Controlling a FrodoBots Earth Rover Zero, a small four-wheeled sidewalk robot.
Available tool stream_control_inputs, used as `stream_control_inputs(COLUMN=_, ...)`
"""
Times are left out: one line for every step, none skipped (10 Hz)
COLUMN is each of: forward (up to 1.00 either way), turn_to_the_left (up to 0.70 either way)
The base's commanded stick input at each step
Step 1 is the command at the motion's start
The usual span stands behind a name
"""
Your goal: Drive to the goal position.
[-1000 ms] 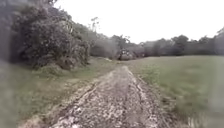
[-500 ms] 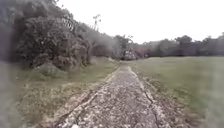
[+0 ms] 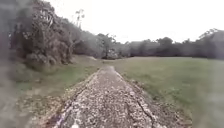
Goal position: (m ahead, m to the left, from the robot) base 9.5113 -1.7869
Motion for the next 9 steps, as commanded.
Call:
stream_control_inputs(forward=1.00, turn_to_the_left=0.00)
stream_control_inputs(forward=1.00, turn_to_the_left=0.00)
stream_control_inputs(forward=1.00, turn_to_the_left=0.00)
stream_control_inputs(forward=1.00, turn_to_the_left=0.00)
stream_control_inputs(forward=1.00, turn_to_the_left=0.00)
stream_control_inputs(forward=1.00, turn_to_the_left=0.00)
stream_control_inputs(forward=1.00, turn_to_the_left=0.00)
stream_control_inputs(forward=1.00, turn_to_the_left=0.00)
stream_control_inputs(forward=1.00, turn_to_the_left=0.00)
